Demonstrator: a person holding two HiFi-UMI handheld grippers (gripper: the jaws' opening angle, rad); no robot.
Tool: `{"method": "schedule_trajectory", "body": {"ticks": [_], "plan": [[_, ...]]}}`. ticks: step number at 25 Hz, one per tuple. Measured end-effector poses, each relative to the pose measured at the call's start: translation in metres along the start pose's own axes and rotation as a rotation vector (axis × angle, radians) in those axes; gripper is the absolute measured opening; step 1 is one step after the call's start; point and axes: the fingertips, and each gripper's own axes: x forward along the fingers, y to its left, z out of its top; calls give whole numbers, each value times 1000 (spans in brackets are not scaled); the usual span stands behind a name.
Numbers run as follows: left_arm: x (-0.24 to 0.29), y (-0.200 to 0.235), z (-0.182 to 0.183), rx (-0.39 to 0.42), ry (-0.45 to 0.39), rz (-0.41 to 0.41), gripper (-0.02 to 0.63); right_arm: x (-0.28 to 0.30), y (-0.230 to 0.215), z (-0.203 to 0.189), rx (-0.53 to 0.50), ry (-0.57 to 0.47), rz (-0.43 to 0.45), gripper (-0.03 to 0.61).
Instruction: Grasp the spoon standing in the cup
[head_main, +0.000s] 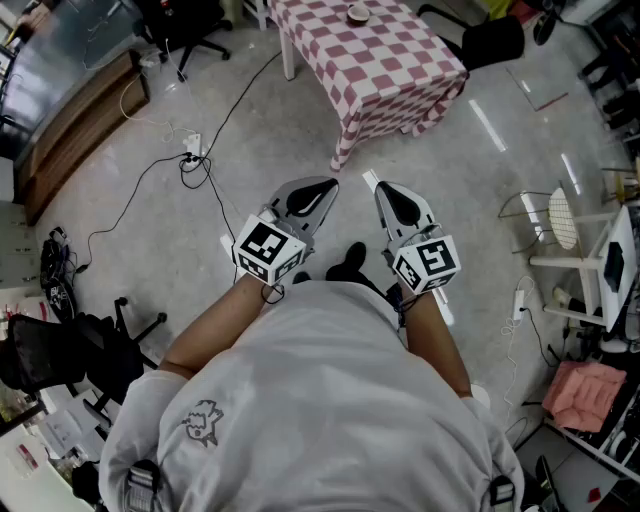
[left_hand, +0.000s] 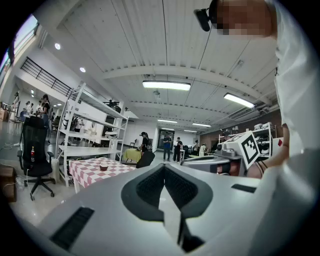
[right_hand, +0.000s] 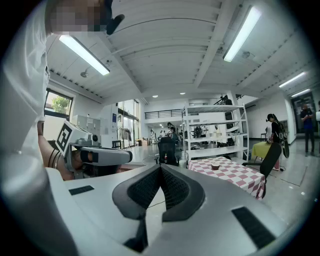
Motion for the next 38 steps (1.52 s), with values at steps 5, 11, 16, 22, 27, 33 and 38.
{"method": "schedule_trajectory", "body": {"ticks": [5, 11, 16, 22, 27, 33, 38], "plan": [[31, 1, 1, 4, 2, 8, 14, 2, -28, 2, 6, -2, 29, 31], [86, 10, 3, 9, 0, 24, 14, 9, -76, 7, 7, -19, 83, 31], [140, 7, 4, 37, 21, 37, 14, 8, -132, 7, 18, -16, 115, 31], [187, 5, 14, 53, 27, 61, 14, 4, -180, 8, 28, -5, 164, 31], [214, 10, 12, 77, 37, 72, 14, 13, -214, 3, 65, -6, 166, 31], [237, 35, 13, 60, 30, 57, 14, 35, -237, 7, 78, -9, 148, 31], [255, 71, 16, 43, 17, 53, 14, 68, -254, 10, 85, 2, 144, 31]]}}
